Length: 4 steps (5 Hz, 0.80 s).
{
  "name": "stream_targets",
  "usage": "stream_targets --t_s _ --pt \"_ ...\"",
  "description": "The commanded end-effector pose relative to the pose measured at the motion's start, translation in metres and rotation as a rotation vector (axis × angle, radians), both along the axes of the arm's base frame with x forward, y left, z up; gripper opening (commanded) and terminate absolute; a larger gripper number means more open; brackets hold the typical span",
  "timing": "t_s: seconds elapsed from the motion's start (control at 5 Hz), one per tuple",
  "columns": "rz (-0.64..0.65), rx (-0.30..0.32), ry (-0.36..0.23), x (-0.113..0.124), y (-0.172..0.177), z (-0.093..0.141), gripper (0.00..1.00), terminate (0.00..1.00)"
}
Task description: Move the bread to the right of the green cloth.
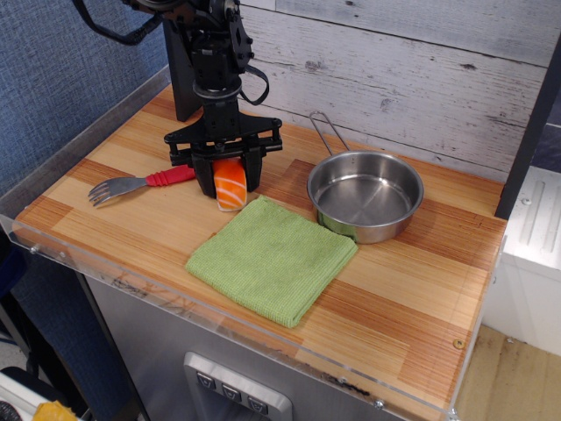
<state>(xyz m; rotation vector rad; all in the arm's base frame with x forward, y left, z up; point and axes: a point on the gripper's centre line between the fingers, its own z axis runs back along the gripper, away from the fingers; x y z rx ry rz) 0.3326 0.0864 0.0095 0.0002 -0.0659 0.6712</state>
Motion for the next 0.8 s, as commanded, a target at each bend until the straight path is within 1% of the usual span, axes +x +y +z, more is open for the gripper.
stream_targets --t_s 0.0,0.2,0.4,0.6 --pt "-0.035 -0.035 -0.125 0.004 0.000 0.044 0.00 0.00" --pt "-0.083 -0.005 -0.122 0.000 0.008 0.067 0.00 0.00" --pt "-0.152 0.022 -0.132 -0.001 0.008 0.091 0.00 0.00" --pt "-0.287 0.054 -0.144 -0.003 -0.009 0.105 0.00 0.00"
